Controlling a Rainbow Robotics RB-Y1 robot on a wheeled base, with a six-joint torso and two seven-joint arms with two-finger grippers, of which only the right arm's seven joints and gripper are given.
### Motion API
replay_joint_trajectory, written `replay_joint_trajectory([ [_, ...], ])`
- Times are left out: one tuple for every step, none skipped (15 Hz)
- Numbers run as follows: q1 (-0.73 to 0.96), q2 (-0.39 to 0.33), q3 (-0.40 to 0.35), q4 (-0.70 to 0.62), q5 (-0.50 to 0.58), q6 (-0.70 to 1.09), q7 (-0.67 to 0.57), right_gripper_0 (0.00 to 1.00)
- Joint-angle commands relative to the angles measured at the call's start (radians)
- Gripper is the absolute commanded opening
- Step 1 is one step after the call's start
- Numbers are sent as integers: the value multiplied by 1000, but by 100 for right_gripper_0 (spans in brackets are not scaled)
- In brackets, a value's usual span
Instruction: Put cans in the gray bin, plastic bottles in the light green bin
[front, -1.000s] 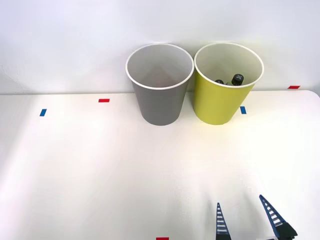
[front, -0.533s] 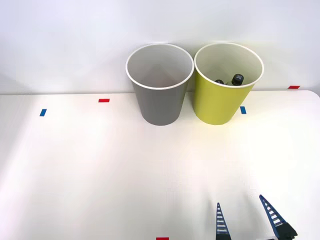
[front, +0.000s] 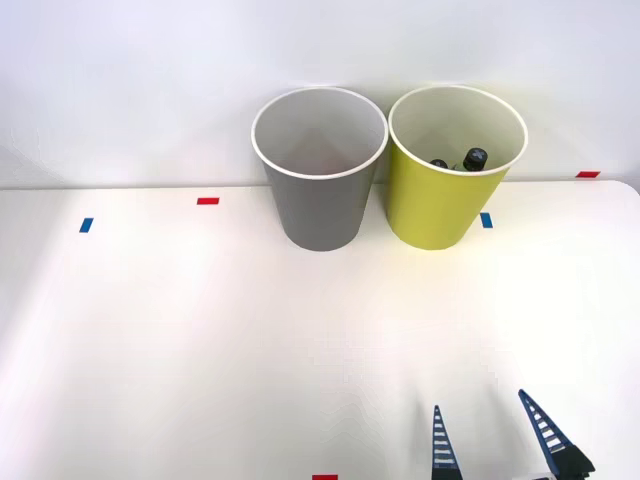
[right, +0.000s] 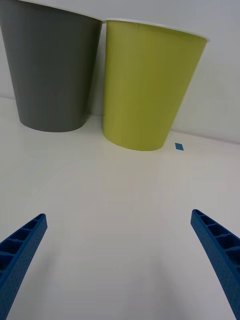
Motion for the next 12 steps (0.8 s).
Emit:
replay_joint_trajectory([
  [0,0,0,0,0,0,0,100],
  [0,0,0,0,0,0,0,100],
  [0,0,0,0,0,0,0,100],
  [0,0,0,0,0,0,0,100],
  [0,0,0,0,0,0,0,100],
  [0,0,0,0,0,0,0,100],
  [0,0,0,0,0,0,0,100],
  [0,0,0,0,0,0,0,100],
  [0,0,0,0,0,0,0,100],
  [0,0,0,0,0,0,0,100],
  [0,0,0,0,0,0,0,100],
  [0,0,0,0,0,0,0,100],
])
